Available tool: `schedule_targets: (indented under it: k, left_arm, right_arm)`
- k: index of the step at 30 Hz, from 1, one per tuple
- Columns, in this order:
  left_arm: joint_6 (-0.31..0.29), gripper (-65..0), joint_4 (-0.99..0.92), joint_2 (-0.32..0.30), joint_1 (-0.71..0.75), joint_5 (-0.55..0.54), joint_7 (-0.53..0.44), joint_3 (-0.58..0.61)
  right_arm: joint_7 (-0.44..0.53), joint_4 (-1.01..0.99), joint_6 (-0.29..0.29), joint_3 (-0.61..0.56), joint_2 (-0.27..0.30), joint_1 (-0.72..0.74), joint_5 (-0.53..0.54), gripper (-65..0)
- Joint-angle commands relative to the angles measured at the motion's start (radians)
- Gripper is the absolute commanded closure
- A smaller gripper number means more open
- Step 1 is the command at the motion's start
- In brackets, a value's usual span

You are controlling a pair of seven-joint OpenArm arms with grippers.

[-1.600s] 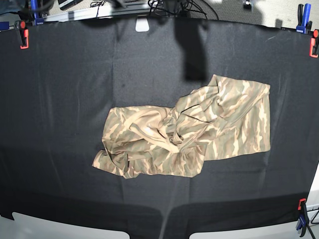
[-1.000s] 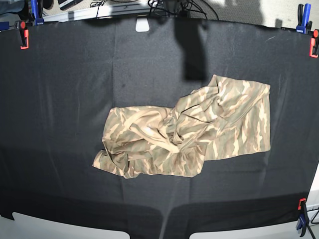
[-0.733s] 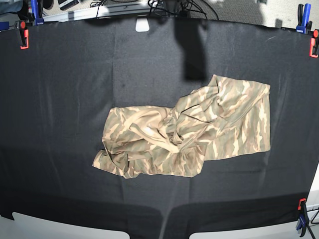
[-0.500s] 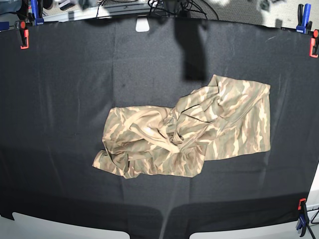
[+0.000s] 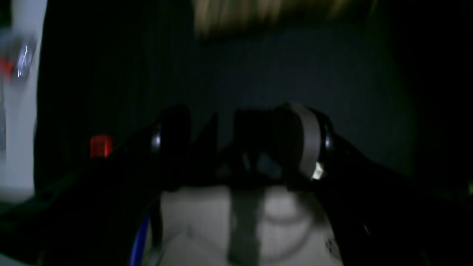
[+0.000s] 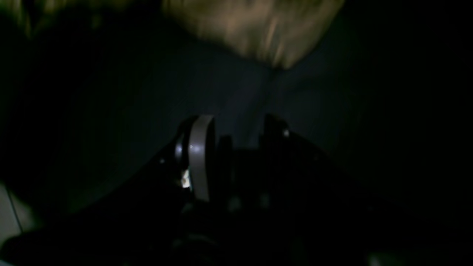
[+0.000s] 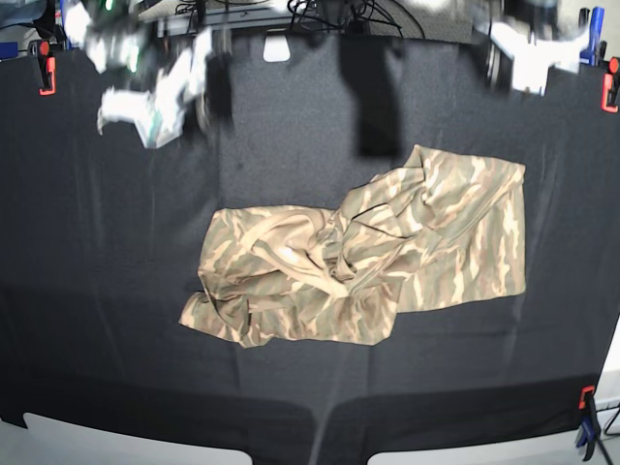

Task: Layout the t-shirt on the table in an organized manner, then fold the t-shirt properly
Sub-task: 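Lower the right gripper onto the crumpled camouflage t-shirt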

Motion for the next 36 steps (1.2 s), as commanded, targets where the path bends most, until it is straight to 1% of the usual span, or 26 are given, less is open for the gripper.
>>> schedule_targets:
  k: [1,2,5,10,13,19,23,26,28,30,33,36]
  left_arm:
    - [-0.010,-36.1,0.015,-0.005,-0.032,0.006,-0.024,-0.002]
    - [-0.029,-36.1,0.012,-0.005,-0.072,0.007,-0.024,-0.002]
    - [-0.030,-36.1,-0.004,-0.005,-0.187,0.007,-0.039,-0.002]
    - [-0.030,-36.1,-0.072,-0.005,-0.333,0.006,-0.037,-0.002]
    - [-0.030,-36.1,-0.141,-0.005,-0.374,0.006,-0.033,-0.002]
    - [-0.030,-36.1,-0.296,-0.005,-0.383,0.006,-0.035,-0.002]
    - [-0.030,-36.1,-0.370,-0.005,-0.383,0.006,-0.039,-0.002]
    - [-0.030,-36.1,-0.399,-0.005,-0.383,0.006,-0.068,-0.002]
    - [-0.030,-36.1,-0.402,-0.005,-0.383,0.006,-0.083,-0.002]
    - [-0.030,-36.1,-0.402,-0.005,-0.384,0.006,-0.089,-0.002]
    - [-0.030,-36.1,-0.402,-0.005,-0.385,0.006,-0.087,-0.002]
    - [-0.030,-36.1,-0.402,-0.005,-0.385,0.006,-0.087,-0.002]
  right_arm:
    - [0.014,0.019,0.002,0.002,-0.011,0.027,0.023,-21.6]
    - [-0.003,0.019,0.002,0.002,-0.032,0.058,0.039,-21.6]
    - [-0.042,0.010,0.002,0.002,-0.109,0.136,0.047,-21.6]
    - [-0.044,-0.066,0.003,-0.002,-0.254,0.252,0.047,-21.6]
    - [-0.045,-0.151,0.004,-0.034,-0.314,0.325,0.043,-21.6]
    - [-0.064,-0.353,0.004,-0.178,-0.386,0.477,0.035,-21.6]
    - [-0.064,-0.391,0.003,-0.245,-0.440,0.536,-0.014,-21.6]
    - [-0.065,-0.391,0.003,-0.260,-0.489,0.562,-0.028,-21.6]
    - [-0.071,-0.391,0.003,-0.256,-0.523,0.567,-0.064,-21.6]
    - [-0.074,-0.391,0.002,-0.256,-0.544,0.566,-0.095,-21.6]
    - [-0.109,-0.392,0.002,-0.257,-0.560,0.566,-0.091,-21.6]
    - [-0.111,-0.392,0.003,-0.257,-0.570,0.567,-0.084,-21.6]
